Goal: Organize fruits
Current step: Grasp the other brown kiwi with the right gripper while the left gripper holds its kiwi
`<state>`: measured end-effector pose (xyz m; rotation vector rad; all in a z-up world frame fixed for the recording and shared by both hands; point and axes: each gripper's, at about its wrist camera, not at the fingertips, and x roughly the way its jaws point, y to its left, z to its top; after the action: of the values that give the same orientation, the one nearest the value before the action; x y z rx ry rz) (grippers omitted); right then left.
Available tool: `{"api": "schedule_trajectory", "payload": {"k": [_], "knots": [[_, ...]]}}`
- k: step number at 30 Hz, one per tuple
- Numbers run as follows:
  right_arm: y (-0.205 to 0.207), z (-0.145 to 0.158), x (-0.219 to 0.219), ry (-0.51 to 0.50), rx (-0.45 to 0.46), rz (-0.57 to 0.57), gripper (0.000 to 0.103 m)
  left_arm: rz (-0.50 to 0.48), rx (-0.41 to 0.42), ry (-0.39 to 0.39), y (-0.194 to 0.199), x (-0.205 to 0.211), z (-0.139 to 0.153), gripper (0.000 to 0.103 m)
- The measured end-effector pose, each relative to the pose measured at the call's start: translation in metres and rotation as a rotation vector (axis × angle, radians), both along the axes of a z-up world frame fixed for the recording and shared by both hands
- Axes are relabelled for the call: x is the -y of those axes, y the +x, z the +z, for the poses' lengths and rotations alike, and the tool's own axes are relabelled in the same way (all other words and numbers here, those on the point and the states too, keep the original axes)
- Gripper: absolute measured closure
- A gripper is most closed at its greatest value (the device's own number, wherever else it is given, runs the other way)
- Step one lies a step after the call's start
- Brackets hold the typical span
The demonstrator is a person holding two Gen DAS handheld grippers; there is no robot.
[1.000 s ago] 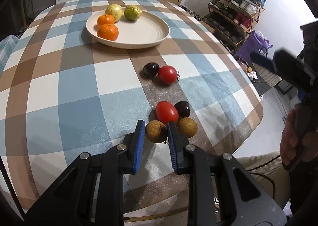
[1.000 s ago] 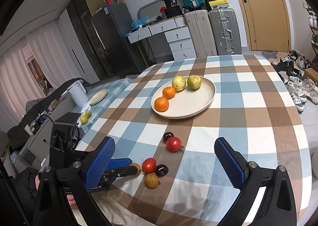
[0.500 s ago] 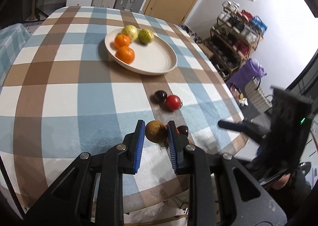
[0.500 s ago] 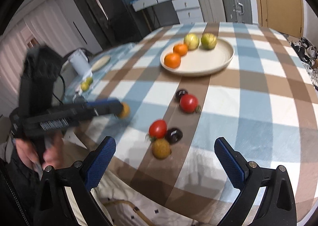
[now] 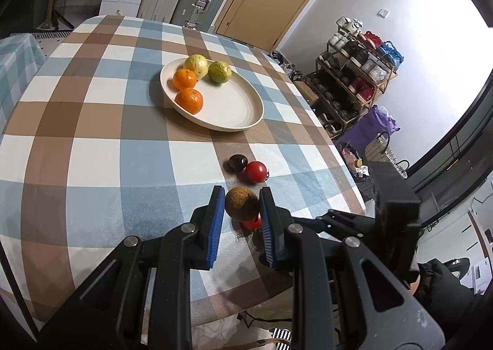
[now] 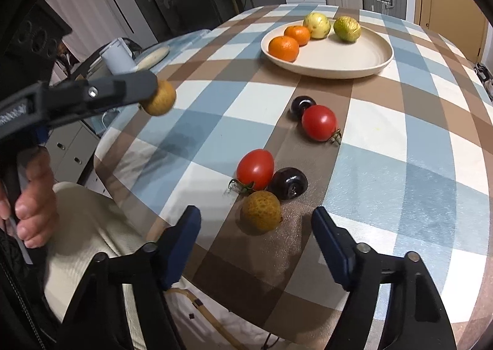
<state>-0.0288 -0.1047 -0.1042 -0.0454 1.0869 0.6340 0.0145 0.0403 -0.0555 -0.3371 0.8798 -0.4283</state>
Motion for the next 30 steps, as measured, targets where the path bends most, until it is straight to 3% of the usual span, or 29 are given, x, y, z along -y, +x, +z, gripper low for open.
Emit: {"api": "schedule_trajectory", "payload": {"k": [9,30], "knots": [[0.000,-0.004,-0.008,-0.023,0.003,0.025,0.076,0.000,-0.005,0.001,0.001,0.001,-0.001,0.083],[-0.005,0.011,0.005,0.037,0.015,0.022,0.085,0.013,-0.038,0.024,0.010,0.005,-0.013,0.083]]}}
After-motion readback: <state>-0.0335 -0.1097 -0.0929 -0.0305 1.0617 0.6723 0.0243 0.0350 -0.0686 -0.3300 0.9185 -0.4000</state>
